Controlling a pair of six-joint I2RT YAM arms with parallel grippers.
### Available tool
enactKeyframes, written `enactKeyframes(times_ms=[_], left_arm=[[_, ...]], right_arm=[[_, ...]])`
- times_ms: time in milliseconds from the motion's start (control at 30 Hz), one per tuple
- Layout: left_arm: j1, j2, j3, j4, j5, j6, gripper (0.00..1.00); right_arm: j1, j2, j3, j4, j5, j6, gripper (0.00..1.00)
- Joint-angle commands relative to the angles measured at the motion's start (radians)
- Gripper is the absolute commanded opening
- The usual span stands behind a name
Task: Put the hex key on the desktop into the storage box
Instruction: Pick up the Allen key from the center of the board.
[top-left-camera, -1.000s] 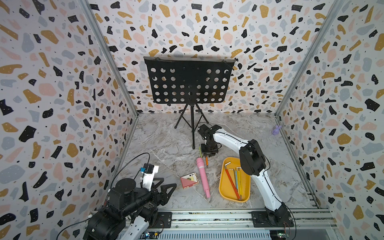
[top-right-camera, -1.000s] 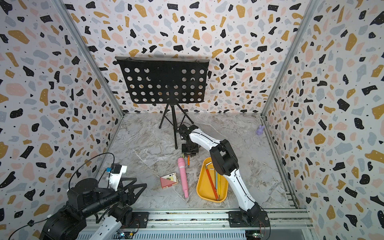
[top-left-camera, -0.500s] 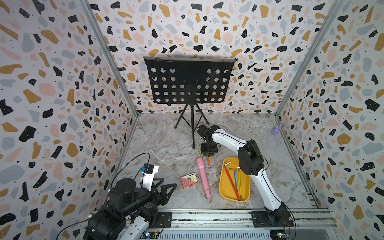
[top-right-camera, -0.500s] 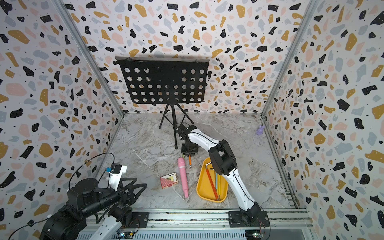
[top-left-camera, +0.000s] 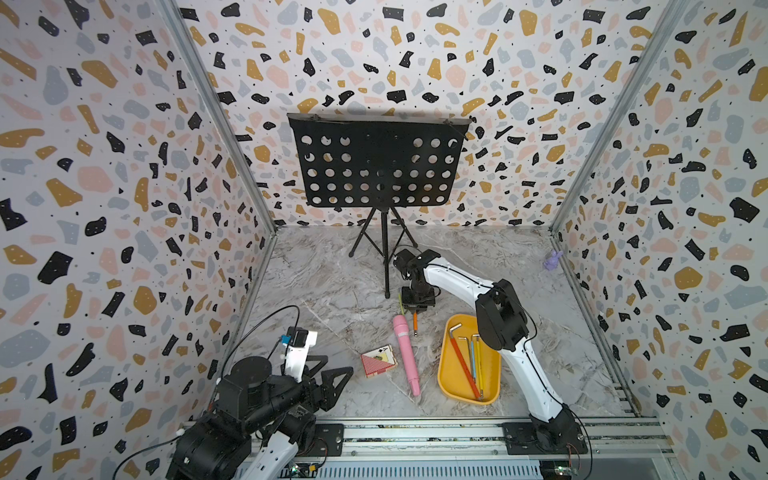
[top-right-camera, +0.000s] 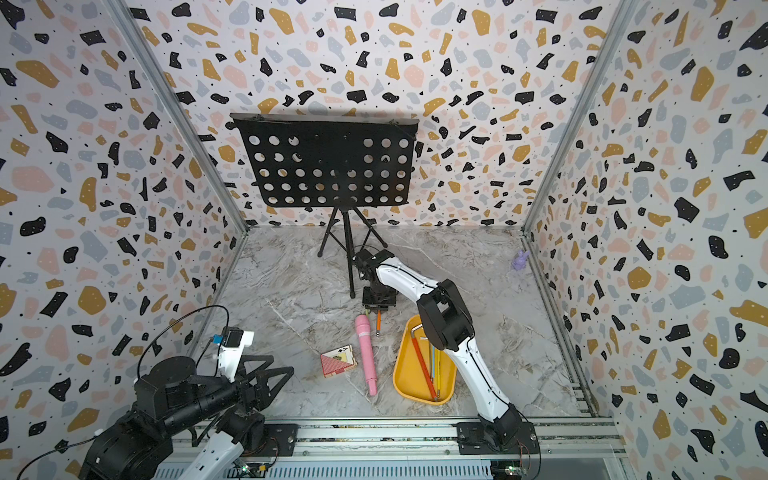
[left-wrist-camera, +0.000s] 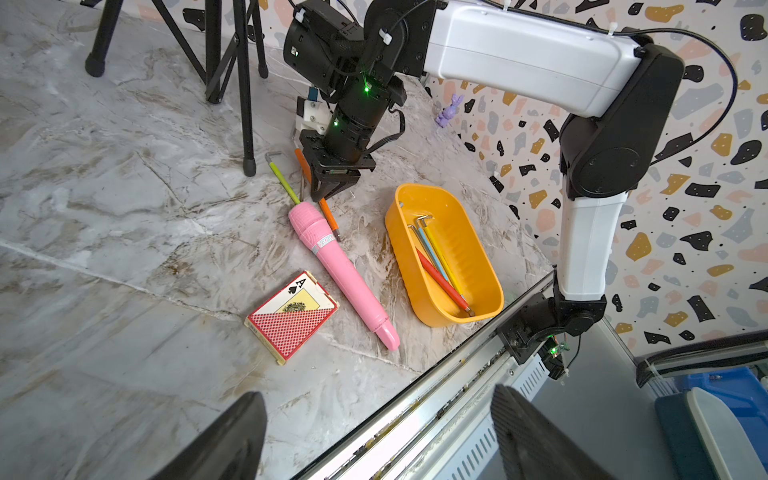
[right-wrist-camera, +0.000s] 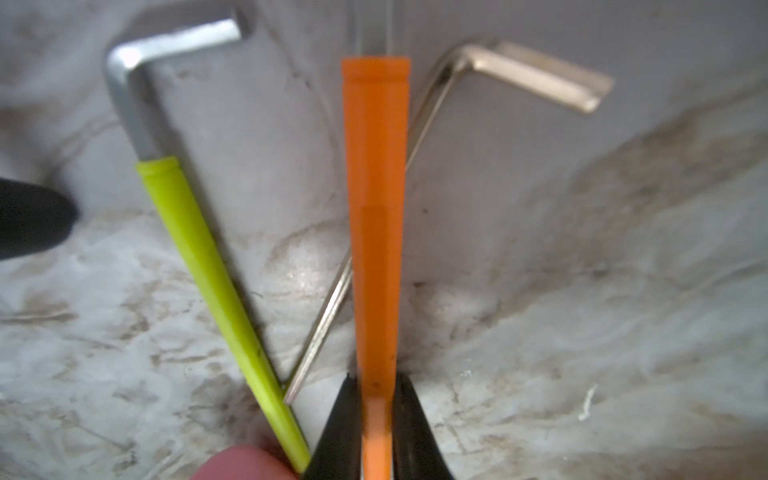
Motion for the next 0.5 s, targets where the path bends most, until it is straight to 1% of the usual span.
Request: enactKeyframes(times_ms=[0,333,467], left_arm=[[0.007,0.014,0.016,0.021,0.004,0.012,0.89],[0.008,0.014,0.015,0.021,0.005,0.013,0.89],[0.008,0.014,0.016,0.022,0.006,0.015,0.89]], right_arm=[[0.007,-0.098,0.024,-0.016,0.022,0.011,0.00],[0.007,-0.186,0.018,-0.053,0.028,0.005,0.00],[0.007,-0.236,-0.012,-0.054,0.028,0.005,0.00]])
